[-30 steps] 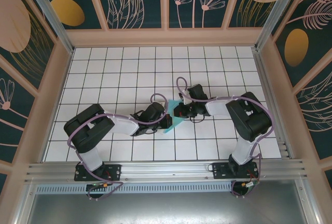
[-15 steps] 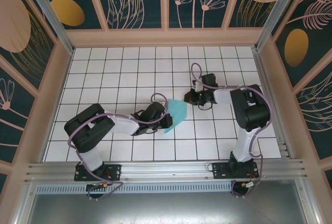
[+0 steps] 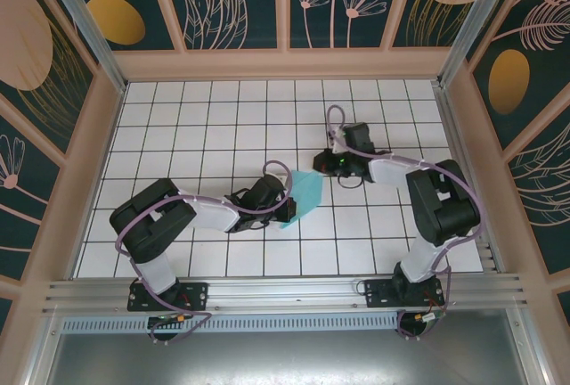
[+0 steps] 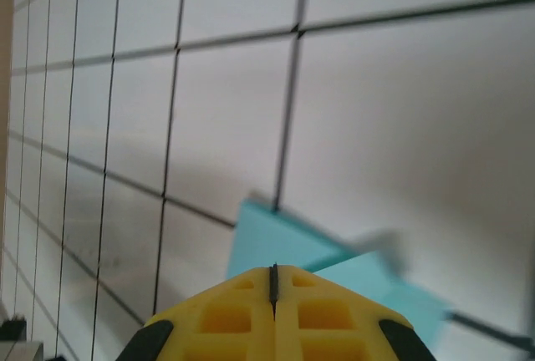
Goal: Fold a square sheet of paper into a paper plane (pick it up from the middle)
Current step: Fourth fold the wing at the center of the table.
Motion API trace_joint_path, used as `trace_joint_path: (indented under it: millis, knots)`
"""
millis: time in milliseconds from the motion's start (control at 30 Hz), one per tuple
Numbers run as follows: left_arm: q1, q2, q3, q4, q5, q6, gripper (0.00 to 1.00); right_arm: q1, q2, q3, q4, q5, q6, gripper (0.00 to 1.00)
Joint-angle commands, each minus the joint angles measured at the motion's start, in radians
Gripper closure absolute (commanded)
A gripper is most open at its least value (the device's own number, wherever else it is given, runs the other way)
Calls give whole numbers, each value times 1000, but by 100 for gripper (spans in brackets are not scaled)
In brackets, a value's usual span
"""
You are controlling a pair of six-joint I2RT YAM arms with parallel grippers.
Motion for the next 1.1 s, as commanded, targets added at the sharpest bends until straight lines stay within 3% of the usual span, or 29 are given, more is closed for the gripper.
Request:
trace_joint_path:
  millis: [0,200,400,533,833,1067]
  knots:
    - [12,-4,-5,-130,-28,76,100,58,28,-25,19,-37,33,98]
    - [15,10,-8,-135,-14,59,100,47,116,-3,8,-34,6,98]
    - [14,7,-15,-134,-18,53,100,-74,181,53,-59,24,-61,98]
    - [16,10,-10,-123,-23,54,100,-122,129,77,-62,67,-42,98]
    - [15,9,-14,-88,-5,40,100,1,-53,-37,-18,14,56,99]
    - [15,6,-1,-85,12,39,100,92,-19,-101,80,-72,169,99]
